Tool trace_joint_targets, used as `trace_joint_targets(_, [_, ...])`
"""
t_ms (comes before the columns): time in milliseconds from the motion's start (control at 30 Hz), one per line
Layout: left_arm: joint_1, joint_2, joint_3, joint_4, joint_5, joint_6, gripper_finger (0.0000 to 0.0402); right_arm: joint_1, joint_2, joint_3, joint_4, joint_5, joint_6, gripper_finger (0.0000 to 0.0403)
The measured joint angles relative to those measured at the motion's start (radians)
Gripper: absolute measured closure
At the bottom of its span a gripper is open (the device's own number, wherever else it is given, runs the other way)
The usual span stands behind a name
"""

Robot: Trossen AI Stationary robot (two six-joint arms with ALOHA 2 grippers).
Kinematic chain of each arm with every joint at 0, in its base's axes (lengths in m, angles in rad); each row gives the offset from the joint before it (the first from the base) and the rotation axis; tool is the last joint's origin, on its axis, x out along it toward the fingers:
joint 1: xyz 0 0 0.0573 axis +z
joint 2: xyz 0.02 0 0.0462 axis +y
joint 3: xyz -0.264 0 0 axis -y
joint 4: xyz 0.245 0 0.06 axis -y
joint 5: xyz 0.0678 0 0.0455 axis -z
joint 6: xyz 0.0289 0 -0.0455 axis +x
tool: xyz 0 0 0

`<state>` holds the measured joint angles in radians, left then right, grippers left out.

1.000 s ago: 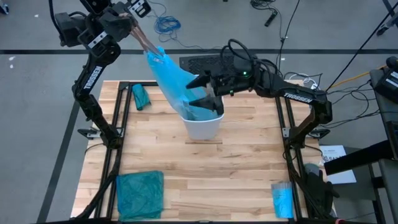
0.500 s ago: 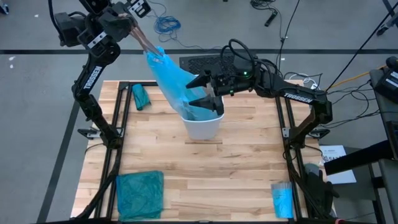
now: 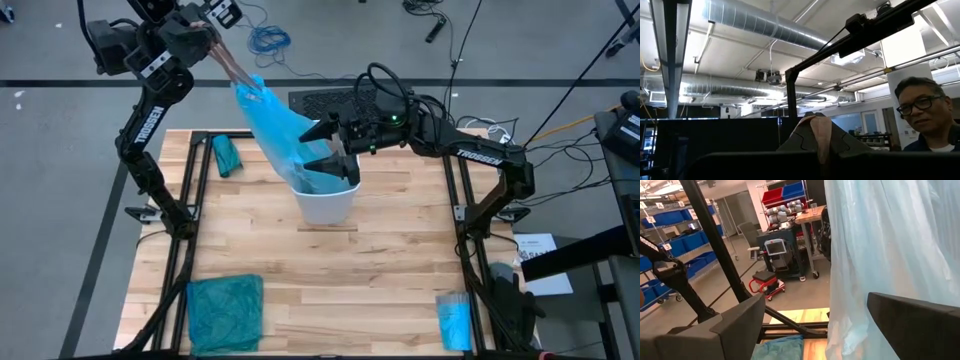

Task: Place trash/remove bag and relplace
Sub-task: Remove the blue trash bag from the white trash bin

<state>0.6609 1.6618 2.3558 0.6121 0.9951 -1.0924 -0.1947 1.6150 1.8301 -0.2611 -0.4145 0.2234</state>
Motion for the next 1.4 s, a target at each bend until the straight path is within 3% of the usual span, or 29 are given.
trace_joint_targets(133, [0.0, 0.0, 0.0, 0.0, 0.0, -0.002, 0.0402, -0.004, 0.0, 0.0, 0.03, 0.066, -0.008, 0.0057])
trace_joint_targets(200, [0.0, 0.0, 0.0, 0.0, 0.0, -0.002, 0.0402, -0.019, 0.0, 0.0, 0.098, 0.139, -0.015, 0.0057])
trace_joint_targets(300, [0.0, -0.001, 0.0, 0.0, 0.0, -0.016, 0.0402, -0.048, 0.005, 0.002, 0.23, 0.162, -0.022, 0.0057])
trace_joint_targets(767, [-0.045, 0.04, -0.003, -0.003, 0.026, -0.035, 0.0402, -0.092, 0.072, 0.001, 0.366, 0.052, 0.024, 0.0057])
trace_joint_targets(1400, [-0.074, 0.094, -0.004, -0.001, 0.042, -0.054, 0.0402, -0.091, 0.071, 0.001, 0.393, 0.042, -0.092, 0.0057])
